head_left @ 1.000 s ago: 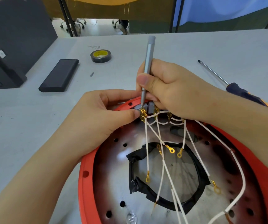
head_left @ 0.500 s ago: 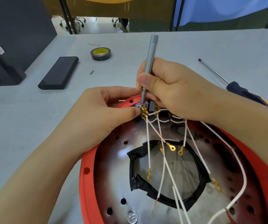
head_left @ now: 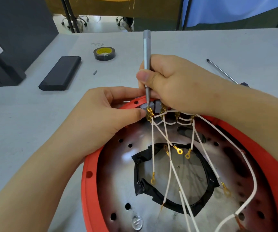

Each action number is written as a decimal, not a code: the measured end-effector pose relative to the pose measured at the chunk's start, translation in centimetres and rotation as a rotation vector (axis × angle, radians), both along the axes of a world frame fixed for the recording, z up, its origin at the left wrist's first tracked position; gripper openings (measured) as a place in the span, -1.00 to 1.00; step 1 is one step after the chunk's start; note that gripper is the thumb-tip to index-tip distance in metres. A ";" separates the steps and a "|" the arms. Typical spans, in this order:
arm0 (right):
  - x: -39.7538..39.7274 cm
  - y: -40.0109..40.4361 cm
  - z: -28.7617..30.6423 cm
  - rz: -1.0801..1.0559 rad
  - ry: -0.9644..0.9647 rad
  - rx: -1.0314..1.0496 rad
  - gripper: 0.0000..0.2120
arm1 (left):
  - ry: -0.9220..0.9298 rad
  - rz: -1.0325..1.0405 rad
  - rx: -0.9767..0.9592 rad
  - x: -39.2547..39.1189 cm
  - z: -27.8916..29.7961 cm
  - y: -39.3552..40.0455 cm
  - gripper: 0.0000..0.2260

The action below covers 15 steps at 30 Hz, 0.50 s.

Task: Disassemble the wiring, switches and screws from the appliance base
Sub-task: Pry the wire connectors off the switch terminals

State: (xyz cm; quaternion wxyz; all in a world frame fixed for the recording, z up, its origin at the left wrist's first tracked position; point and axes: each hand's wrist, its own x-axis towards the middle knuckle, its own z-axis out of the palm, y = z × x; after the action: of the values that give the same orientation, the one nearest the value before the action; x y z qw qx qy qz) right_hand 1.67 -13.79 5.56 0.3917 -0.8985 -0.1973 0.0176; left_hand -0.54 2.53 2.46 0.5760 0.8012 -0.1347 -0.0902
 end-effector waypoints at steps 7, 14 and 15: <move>1.0 0.5 0.8 0.049 0.067 -0.064 -0.74 | 0.002 -0.020 -0.010 -0.1 0.1 0.0 -0.74; -1.0 -1.7 0.0 0.110 0.102 0.205 -0.80 | 0.025 -0.009 -0.013 0.0 -0.2 0.2 -0.68; -1.1 -1.8 -0.2 0.112 0.074 0.190 -0.81 | 0.020 -0.006 -0.005 0.1 -0.2 0.2 -0.69</move>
State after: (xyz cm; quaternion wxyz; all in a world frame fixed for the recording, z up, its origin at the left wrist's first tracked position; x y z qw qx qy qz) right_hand 0.54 -15.61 5.39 0.4807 -0.8435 -0.2335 0.0540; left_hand -0.49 2.75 2.27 0.5790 0.7984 -0.1316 -0.0998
